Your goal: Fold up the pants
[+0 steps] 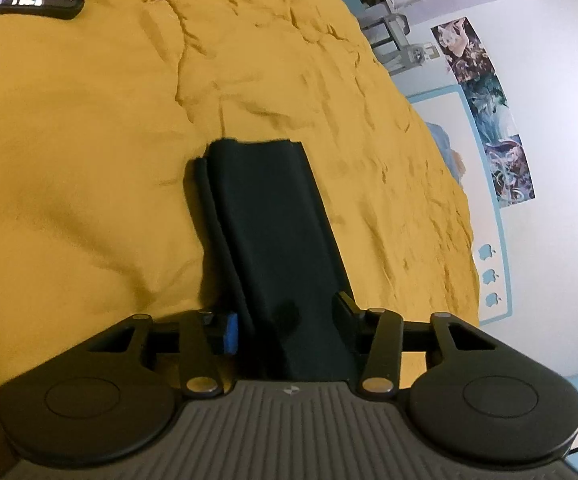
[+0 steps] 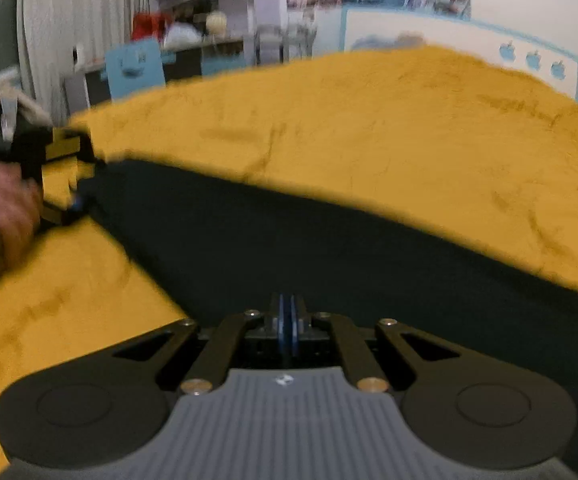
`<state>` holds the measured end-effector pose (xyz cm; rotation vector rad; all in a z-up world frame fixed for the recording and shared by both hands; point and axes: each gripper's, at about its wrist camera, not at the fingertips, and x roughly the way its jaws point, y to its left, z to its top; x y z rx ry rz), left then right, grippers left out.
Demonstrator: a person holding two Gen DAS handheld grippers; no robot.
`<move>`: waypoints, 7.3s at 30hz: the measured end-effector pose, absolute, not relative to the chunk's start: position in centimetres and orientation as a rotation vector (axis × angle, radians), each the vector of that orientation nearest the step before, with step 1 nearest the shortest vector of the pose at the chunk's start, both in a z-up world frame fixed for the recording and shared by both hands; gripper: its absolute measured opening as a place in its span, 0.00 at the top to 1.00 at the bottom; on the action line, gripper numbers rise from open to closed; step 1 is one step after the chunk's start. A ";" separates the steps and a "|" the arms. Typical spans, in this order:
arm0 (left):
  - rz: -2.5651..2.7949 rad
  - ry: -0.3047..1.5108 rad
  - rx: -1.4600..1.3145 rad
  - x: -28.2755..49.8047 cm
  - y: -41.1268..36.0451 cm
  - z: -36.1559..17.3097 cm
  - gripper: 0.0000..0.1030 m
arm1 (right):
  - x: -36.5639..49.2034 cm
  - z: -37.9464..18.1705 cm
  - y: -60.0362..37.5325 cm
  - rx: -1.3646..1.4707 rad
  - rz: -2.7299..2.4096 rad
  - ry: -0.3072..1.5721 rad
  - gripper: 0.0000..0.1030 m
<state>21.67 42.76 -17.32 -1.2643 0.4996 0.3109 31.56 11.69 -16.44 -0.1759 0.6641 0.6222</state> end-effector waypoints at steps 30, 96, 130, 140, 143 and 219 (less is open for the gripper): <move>0.128 0.439 -0.607 24.1 28.4 -2.3 0.96 | 29.2 -14.4 0.8 0.208 0.551 0.676 0.95; -0.020 0.718 -0.520 22.7 22.7 -10.6 0.34 | 31.2 -12.9 -14.1 0.500 0.335 0.721 1.00; -0.051 0.770 -0.383 22.2 19.3 -14.6 0.27 | 21.7 -13.2 -36.9 0.612 -0.221 0.584 0.63; 0.075 0.702 -0.273 21.2 16.0 -9.6 0.32 | 23.8 -15.0 -40.4 0.835 -0.258 0.514 0.60; 0.018 0.622 -0.223 20.5 11.7 -6.3 0.30 | 25.1 -15.6 -40.9 0.872 -0.244 0.499 0.58; -0.144 0.978 -0.548 25.0 1.3 -8.0 0.26 | 21.4 -9.6 -27.7 0.237 0.409 0.585 0.66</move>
